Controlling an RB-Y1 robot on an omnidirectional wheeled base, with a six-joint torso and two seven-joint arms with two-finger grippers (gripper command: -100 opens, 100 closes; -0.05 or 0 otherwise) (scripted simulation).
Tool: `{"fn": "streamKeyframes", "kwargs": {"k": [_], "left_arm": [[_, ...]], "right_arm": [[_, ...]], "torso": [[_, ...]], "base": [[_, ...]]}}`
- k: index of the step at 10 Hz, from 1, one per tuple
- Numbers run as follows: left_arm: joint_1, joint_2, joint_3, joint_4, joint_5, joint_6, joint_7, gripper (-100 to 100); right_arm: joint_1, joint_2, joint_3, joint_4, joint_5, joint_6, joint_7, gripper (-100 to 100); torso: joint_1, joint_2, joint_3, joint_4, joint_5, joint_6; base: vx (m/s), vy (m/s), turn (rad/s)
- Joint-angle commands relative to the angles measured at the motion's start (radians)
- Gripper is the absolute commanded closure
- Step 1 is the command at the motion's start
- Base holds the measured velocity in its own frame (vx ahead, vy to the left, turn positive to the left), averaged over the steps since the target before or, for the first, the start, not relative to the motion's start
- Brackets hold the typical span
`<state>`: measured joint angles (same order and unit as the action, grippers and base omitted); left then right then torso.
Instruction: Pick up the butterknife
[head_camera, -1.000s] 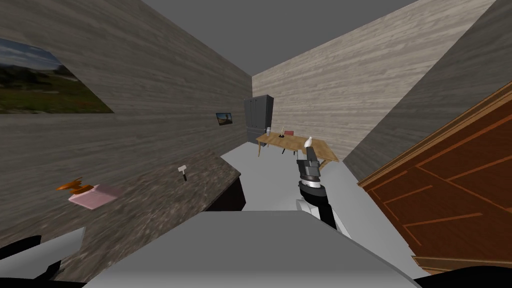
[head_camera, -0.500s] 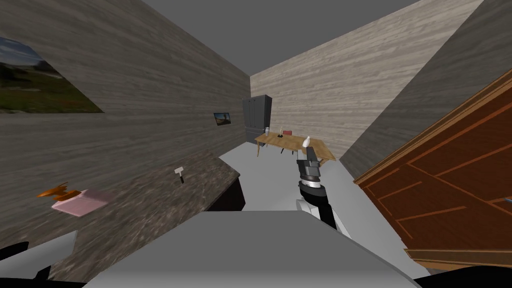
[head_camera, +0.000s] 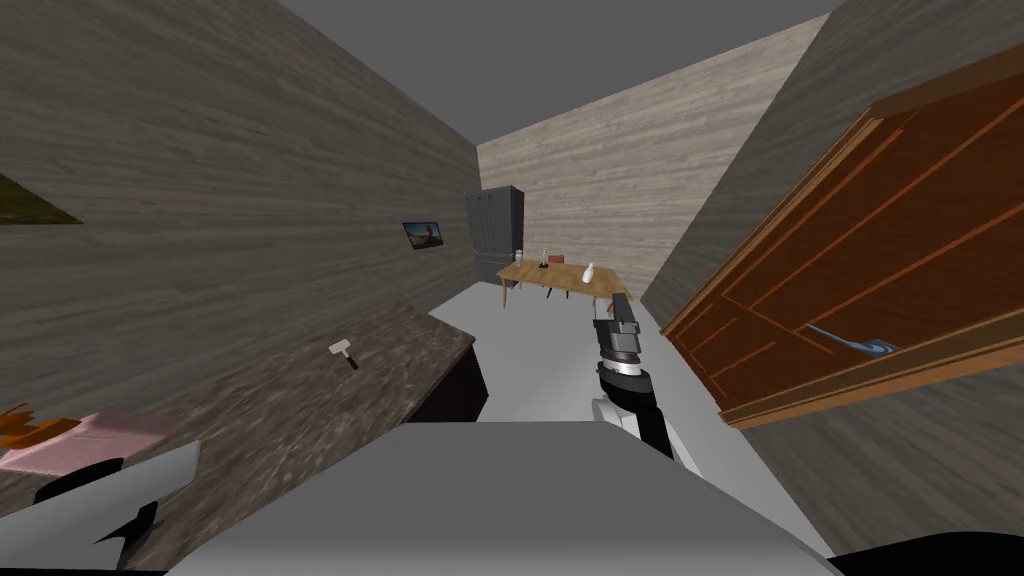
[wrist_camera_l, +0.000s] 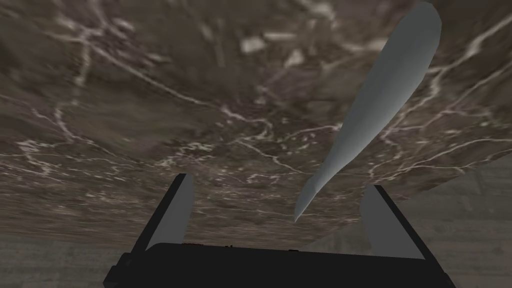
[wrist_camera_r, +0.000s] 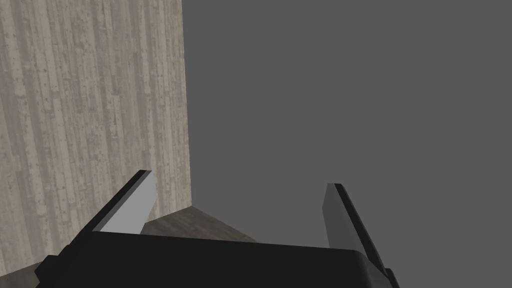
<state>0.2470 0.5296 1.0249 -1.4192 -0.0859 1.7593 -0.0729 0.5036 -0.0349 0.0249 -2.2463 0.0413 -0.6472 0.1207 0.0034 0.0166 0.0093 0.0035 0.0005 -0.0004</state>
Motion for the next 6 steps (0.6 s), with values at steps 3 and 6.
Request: {"fn": "streamKeyframes", "kwargs": {"k": [3,6], "left_arm": [[-0.050,-0.021,-0.011,-0.002,-0.049,0.067,0.098,-100],[-0.088,-0.040,-0.020,-0.008,-0.088,0.116,0.169,-100]], "right_arm": [[0.000,0.000,0.000,0.000,0.000,0.000,0.000,0],[0.001,0.000,0.000,0.000,0.000,0.000,0.000,0]], "torso": [[0.001,-0.001,0.000,0.000,0.000,-0.002],[0.001,-0.002,-0.001,0.000,0.000,-0.002]], "base": [[-0.221,0.056,-0.257],[-0.206,0.024,-0.229]]}}
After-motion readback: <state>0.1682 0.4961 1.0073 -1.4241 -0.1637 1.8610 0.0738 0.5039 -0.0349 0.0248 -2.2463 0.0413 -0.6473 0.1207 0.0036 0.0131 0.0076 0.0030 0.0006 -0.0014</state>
